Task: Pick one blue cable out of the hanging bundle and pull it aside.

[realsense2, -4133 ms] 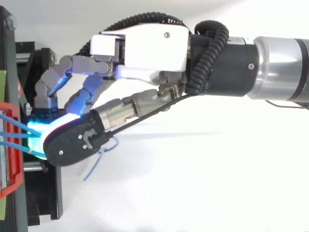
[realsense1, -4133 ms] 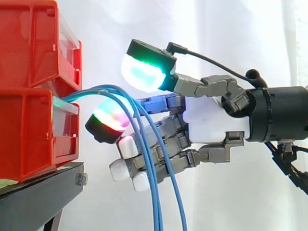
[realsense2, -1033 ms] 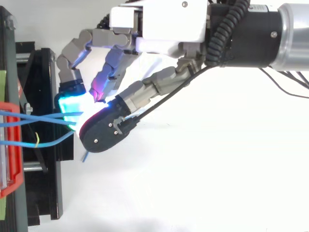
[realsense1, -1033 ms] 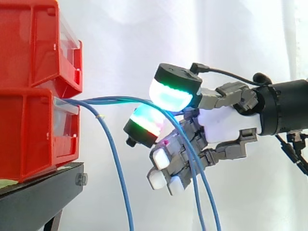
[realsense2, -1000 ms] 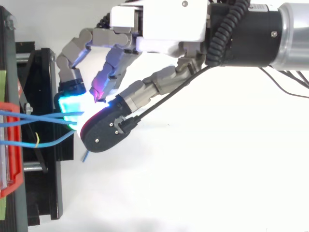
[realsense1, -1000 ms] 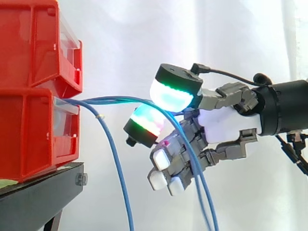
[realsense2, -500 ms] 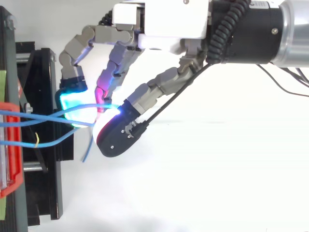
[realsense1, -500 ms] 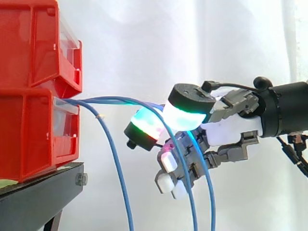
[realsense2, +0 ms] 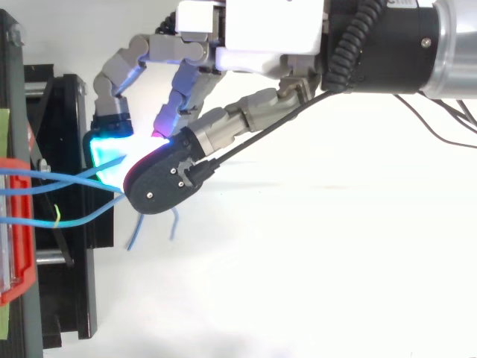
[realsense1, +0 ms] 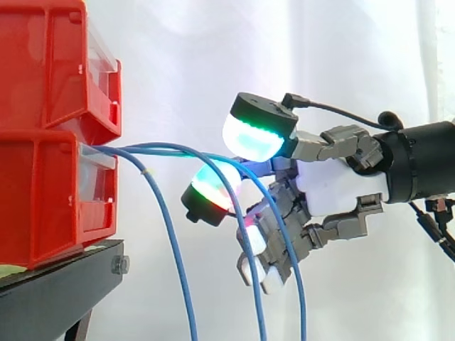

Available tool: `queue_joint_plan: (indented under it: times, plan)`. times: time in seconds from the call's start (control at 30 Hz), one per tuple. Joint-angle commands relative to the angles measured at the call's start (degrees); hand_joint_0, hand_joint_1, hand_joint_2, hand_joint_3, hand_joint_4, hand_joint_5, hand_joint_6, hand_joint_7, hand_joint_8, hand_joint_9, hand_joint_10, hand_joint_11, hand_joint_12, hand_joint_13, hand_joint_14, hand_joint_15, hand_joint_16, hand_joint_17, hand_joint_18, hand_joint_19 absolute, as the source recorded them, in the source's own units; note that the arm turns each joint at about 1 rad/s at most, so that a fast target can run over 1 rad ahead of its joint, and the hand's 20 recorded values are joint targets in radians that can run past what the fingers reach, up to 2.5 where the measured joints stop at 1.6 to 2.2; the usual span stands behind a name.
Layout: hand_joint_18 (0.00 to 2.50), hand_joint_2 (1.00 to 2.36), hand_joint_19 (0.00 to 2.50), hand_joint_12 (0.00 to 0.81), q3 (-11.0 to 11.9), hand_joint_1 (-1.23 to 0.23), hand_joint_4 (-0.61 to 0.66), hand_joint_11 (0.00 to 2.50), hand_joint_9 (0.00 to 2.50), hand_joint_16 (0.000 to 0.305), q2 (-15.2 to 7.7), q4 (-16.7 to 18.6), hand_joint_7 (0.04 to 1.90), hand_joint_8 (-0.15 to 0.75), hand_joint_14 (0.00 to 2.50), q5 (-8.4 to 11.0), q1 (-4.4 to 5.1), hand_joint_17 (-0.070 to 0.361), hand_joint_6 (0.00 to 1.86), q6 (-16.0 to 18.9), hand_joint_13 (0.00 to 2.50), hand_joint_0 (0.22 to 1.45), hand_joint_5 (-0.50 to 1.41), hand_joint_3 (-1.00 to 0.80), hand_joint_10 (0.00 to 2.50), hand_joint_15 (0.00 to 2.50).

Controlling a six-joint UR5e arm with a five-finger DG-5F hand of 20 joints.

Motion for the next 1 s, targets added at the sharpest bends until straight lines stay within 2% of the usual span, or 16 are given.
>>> queue_joint_plan:
  times: [0.0,0.07,0.2,0.33,0.47,0.57,0.63,0.7,0.8,0.97]
  plan:
    - [0.79,1.01,0.49,0.268,0.0,-0.61,-0.05,0.4,1.1,0.04,0.0,-0.3,1.07,0.26,0.02,-0.17,-0.05,0.091,0.83,0.0,0.94,0.56,-0.06,-0.4,0.01,0.41]
    - [0.79,1.01,0.49,0.272,0.0,-0.65,-0.03,0.41,1.1,0.04,0.3,-0.4,1.15,0.267,0.02,-0.17,-0.14,0.091,0.85,-0.1,0.94,0.57,-0.06,-0.32,0.01,0.41]
    - [0.81,1.02,0.49,0.269,0.0,-0.71,-0.04,0.42,1.1,0.04,0.8,-0.9,1.07,0.268,0.02,-0.17,-0.22,0.09,0.9,-0.8,0.94,0.57,-0.06,-0.21,0.02,0.41]
    - [0.89,1.02,0.43,0.284,0.0,-0.77,-0.08,0.41,1.16,0.046,1.0,-1.6,1.1,0.276,0.02,-0.17,-0.31,0.102,0.9,-1.4,0.99,0.58,-0.04,-0.12,0.01,0.39]
    - [0.92,1.02,0.42,0.29,0.0,-0.78,-0.1,0.39,1.17,0.048,1.1,-1.8,1.1,0.283,0.02,-0.17,-0.31,0.107,0.89,-1.4,1.01,0.58,-0.03,-0.11,0.02,0.39]
    - [0.9,1.02,0.44,0.293,0.0,-0.74,-0.08,0.4,1.16,0.047,1.1,-1.8,1.07,0.282,0.02,-0.08,-0.31,0.105,0.89,-1.7,0.99,0.57,-0.04,-0.15,0.01,0.4]
    - [0.82,1.02,0.49,0.274,-0.1,-0.67,-0.04,0.39,1.12,0.042,1.1,-1.8,1.06,0.257,0.02,-0.08,-0.31,0.095,0.88,-1.8,0.93,0.55,-0.06,-0.27,0.01,0.41]
    - [0.82,1.01,0.49,0.288,0.0,-0.61,-0.03,0.38,1.1,0.044,1.1,-1.9,1.04,0.27,0.02,-0.08,-0.31,0.1,0.87,-1.9,0.92,0.51,-0.06,-0.41,0.01,0.41]
    - [0.83,1.0,0.49,0.298,0.0,-0.54,-0.01,0.38,1.11,0.046,1.1,-1.9,1.03,0.278,0.02,0.01,-0.31,0.105,0.86,-1.9,0.92,0.49,-0.06,-0.46,0.01,0.4]
    - [0.82,1.0,0.49,0.304,-0.1,-0.52,0.0,0.38,1.11,0.047,1.0,-1.9,1.01,0.281,0.02,-0.08,-0.31,0.106,0.86,-1.9,0.92,0.49,-0.06,-0.47,0.02,0.4]
